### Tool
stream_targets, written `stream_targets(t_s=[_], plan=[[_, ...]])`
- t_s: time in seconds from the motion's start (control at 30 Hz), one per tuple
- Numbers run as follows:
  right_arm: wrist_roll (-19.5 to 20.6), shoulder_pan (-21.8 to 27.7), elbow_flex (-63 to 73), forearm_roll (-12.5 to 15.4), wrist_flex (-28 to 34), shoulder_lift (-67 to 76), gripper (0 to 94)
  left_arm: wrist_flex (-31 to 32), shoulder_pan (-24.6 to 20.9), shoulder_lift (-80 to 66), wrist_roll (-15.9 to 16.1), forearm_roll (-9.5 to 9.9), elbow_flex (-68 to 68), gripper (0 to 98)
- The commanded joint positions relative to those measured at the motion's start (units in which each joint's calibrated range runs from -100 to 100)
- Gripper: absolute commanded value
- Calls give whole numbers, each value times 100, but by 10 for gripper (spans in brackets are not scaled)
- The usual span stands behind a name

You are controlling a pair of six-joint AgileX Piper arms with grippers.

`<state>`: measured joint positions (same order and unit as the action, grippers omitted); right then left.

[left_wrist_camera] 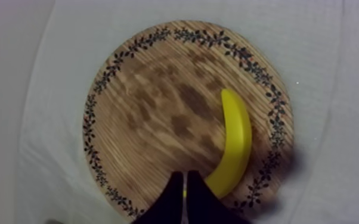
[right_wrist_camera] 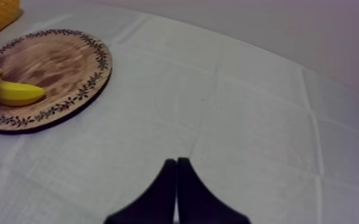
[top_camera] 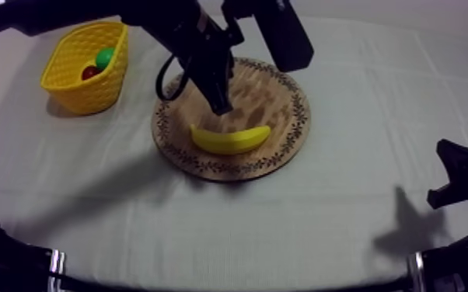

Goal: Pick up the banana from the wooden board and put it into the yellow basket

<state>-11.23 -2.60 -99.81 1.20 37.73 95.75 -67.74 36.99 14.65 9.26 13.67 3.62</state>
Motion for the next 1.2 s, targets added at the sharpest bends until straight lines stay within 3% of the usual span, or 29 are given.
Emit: stream_targets(t_s=[0.0, 0.13, 0.23, 0.3, 0.6, 0.9, 1.17], plan=[[2, 0, 3, -1, 1, 0, 3, -70, 6, 17, -33, 9, -44, 128], [2, 0, 3, -1, 1, 0, 3, -464, -22, 40, 49, 15, -153, 528], [2, 0, 3, -1, 1, 0, 3, -696, -55, 62, 166, 9, -181, 686], [2, 0, 3, -1, 1, 0, 3, -821, -75, 82, 248, 15, -176, 742], [2, 0, 3, -1, 1, 0, 3, -959, -111, 220, 387, 24, -51, 782], [2, 0, 3, -1, 1, 0, 3, -721, -56, 647, 359, 134, 520, 791], [2, 0, 3, -1, 1, 0, 3, -580, -98, 1234, 371, 10, 390, 775]])
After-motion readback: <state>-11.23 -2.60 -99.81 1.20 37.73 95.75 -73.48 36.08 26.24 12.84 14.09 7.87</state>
